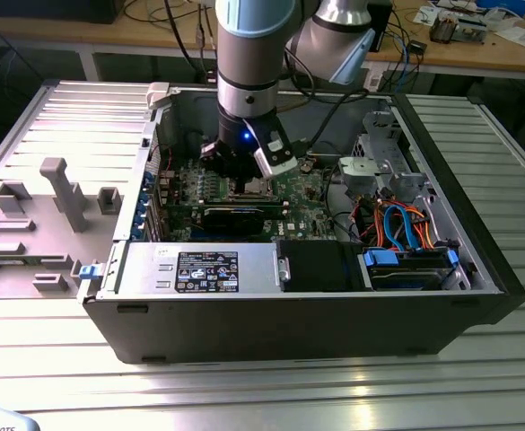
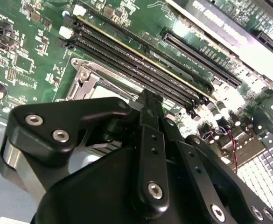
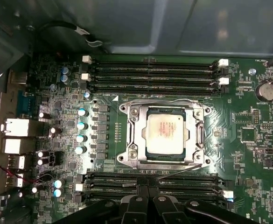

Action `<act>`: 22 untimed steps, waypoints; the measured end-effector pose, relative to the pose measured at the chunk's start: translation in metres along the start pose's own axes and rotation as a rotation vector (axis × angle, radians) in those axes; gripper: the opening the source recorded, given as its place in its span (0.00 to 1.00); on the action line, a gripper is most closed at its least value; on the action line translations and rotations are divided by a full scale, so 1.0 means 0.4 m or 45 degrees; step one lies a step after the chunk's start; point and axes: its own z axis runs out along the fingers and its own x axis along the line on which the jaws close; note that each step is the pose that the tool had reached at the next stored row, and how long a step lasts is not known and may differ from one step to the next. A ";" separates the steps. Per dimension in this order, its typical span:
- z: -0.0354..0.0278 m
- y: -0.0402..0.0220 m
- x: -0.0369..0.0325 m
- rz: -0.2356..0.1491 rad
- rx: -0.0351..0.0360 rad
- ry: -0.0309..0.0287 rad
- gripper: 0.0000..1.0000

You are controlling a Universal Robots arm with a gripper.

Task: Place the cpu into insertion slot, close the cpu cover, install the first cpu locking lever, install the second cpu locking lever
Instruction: 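Install the second cpu locking lever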

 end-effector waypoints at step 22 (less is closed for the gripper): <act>0.030 -0.029 0.023 -0.026 -0.0638 0.0017 0.11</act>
